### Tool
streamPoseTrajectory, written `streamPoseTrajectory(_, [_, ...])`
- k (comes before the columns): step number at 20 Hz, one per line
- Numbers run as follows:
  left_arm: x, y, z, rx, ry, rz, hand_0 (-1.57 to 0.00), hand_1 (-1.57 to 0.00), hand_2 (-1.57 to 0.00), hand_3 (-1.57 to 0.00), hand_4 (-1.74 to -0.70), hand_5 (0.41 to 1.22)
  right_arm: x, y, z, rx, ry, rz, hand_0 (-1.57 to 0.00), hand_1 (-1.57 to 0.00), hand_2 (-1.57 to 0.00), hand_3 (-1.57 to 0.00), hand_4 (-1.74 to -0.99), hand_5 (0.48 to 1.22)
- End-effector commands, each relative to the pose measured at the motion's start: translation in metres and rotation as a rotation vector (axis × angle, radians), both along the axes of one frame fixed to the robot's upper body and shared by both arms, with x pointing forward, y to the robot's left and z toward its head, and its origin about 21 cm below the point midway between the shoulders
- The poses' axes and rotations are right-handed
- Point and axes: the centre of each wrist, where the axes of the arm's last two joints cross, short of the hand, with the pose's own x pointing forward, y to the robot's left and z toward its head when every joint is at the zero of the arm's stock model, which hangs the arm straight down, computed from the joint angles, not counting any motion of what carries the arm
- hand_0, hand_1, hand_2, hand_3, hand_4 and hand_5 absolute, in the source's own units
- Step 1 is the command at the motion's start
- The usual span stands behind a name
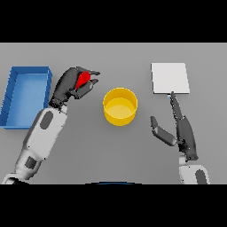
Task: Pick up the red beaker and tilt it to pour out 1 green nut into yellow bowl. Pick up the yellow bowl and place it on the metallic measuring scale.
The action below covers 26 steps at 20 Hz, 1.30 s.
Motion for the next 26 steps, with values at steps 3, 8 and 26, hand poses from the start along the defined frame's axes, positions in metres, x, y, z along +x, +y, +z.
streamPoseTrajectory(3, [0.0,0.002,0.002,0.046,-0.006,-0.021,-1.56,-1.56,-1.56,-1.56,-1.73,1.113,-0.001,-0.004,0.002,-0.005,0.007,-0.005,0.0,0.0,0.0,0.0,-1.243,0.71])
streamPoseTrajectory(8, [0.011,-0.017,0.02,0.445,-0.104,-0.122,-1.57,-1.57,-1.57,-1.57,-1.74,1.137,0.002,-0.002,0.002,0.003,0.008,0.0,0.0,0.0,0.0,0.0,-1.266,0.72])
streamPoseTrajectory(26, [0.039,-0.1,0.056,1.468,-0.285,-0.528,-1.57,-1.57,-1.57,-1.57,-1.72,1.219,0.001,0.001,-0.001,0.009,-0.003,-0.027,0.0,0.0,0.0,0.0,-1.195,0.647])
